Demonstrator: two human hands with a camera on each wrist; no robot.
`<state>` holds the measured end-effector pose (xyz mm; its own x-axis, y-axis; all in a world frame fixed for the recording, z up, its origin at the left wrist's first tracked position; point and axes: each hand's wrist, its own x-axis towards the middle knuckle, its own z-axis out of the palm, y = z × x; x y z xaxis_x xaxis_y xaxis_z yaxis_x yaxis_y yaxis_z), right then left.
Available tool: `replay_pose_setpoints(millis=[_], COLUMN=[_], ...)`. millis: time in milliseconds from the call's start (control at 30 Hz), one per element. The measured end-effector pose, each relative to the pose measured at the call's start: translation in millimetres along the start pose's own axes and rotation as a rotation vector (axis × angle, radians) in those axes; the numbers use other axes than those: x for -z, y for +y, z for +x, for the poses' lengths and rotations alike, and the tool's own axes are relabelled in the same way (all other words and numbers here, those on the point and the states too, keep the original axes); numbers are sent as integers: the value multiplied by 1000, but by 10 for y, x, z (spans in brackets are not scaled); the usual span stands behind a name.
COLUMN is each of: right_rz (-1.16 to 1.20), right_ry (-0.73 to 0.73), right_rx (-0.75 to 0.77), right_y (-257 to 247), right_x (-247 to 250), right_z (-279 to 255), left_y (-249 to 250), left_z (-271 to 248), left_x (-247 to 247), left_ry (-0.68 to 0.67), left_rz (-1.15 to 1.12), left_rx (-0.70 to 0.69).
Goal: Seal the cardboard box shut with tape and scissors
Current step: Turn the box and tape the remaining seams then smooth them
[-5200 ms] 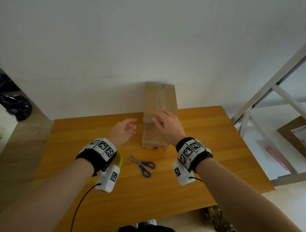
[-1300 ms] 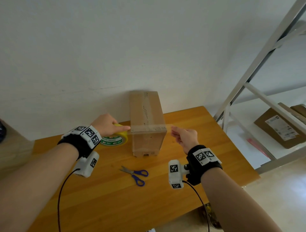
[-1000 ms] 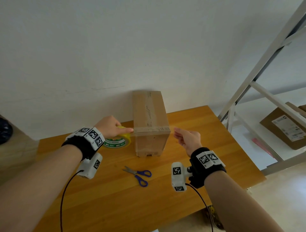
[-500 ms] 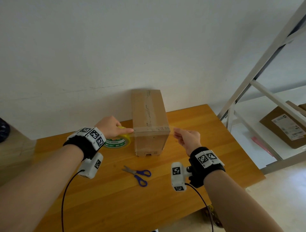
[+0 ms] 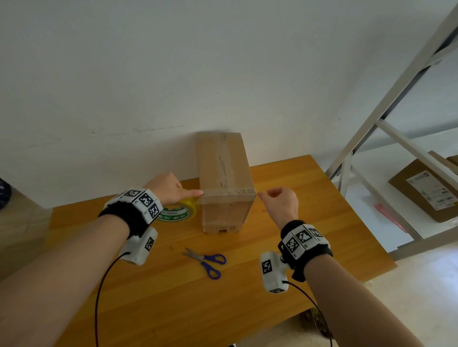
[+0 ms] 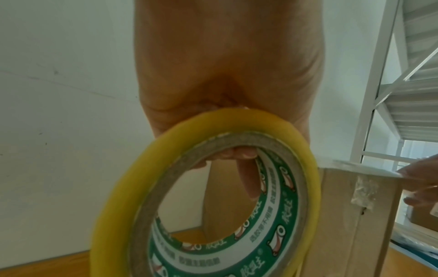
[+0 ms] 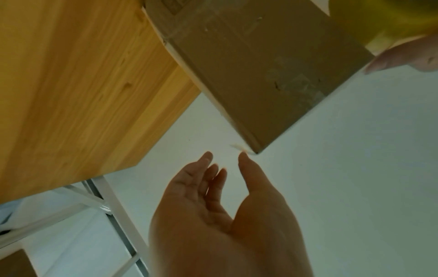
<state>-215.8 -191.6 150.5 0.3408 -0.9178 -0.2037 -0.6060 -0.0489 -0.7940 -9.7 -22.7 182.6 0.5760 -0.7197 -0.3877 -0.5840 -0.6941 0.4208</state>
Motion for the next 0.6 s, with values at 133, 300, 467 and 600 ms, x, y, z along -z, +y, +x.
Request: replay_pose_setpoints(millis=[133,300,467,600], right_rz=[-17,-241,-564,-758], right_ry=[94,31,-379,-404], right_rx=[96,658,1043,1115], right_y=[4,-227,-319,-216], right_x=[64,-125,-558,-686], right_z=[-15,-246,-436,-333], left_y=[-13,16,52,-20], left_z=[0,-8,-29,-54], left_x=[6,-26,-28,24], left_ry=[4,3,9,7], left_rz=[7,-11,-67,-68], left_rx=[13,11,6,-48])
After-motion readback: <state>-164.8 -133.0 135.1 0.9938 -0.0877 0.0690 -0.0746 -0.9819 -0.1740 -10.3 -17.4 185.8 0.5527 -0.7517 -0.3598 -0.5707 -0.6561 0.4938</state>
